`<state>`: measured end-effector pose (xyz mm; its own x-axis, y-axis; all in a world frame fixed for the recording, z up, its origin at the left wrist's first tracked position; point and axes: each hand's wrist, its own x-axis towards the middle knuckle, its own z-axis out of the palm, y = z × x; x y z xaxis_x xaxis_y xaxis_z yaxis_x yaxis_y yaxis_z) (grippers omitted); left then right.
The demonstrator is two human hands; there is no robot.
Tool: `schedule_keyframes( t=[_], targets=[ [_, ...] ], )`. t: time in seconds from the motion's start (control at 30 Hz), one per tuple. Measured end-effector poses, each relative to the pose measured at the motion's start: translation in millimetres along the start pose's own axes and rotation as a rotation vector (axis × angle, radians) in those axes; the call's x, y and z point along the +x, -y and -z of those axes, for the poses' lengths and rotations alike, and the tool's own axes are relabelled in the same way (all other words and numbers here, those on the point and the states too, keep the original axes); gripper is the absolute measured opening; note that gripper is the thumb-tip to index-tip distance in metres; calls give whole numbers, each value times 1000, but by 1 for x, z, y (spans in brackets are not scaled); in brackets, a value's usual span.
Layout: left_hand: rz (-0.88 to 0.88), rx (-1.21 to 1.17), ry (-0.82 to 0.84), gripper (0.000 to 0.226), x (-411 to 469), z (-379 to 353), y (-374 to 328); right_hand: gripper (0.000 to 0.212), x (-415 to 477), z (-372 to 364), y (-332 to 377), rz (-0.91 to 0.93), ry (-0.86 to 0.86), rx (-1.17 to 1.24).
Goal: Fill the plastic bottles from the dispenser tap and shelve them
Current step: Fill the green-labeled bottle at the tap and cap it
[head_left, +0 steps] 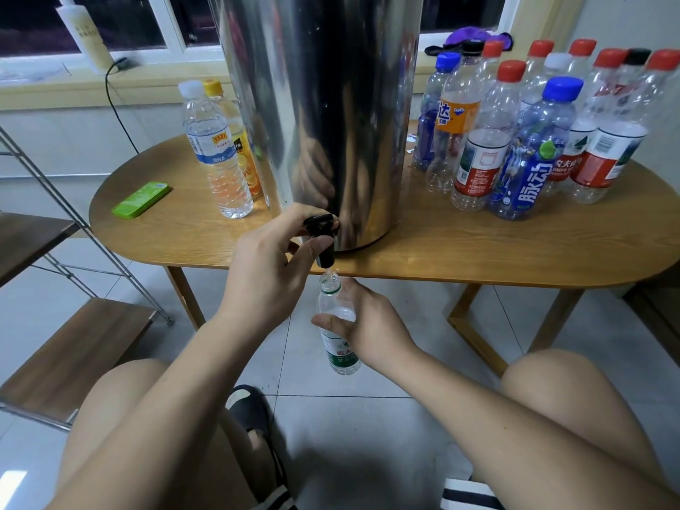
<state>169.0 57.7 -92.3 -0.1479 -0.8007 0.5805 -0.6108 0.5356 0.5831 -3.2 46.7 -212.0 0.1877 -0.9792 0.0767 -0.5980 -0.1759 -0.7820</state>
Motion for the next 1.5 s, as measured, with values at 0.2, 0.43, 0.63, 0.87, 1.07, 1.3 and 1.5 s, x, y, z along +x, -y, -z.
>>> schedule_keyframes(
  t=[0.2,0.43,0.63,0.87,1.07,1.3,1.5],
  targets=[
    [4,-6,0,21,0,0,-1,72,2,-2,-1,1,-13,7],
    [9,-7,3,21,0,0,-1,80,3,-3,0,5,-19,17],
    [4,-1,7,22,0,1,-1,71,3,-4,-1,13,-24,34],
    [-1,-20,1,20,0,1,-1,70,3,-5,-3,2,-18,10],
    [-3,-26,8,20,0,1,-1,72,3,-3,-3,0,-13,7],
    [11,-33,14,20,0,0,0,88,2,-3,0,-4,-14,37],
    [6,-27,11,21,0,1,-1,85,2,-3,1,-7,-2,40]
  ],
)
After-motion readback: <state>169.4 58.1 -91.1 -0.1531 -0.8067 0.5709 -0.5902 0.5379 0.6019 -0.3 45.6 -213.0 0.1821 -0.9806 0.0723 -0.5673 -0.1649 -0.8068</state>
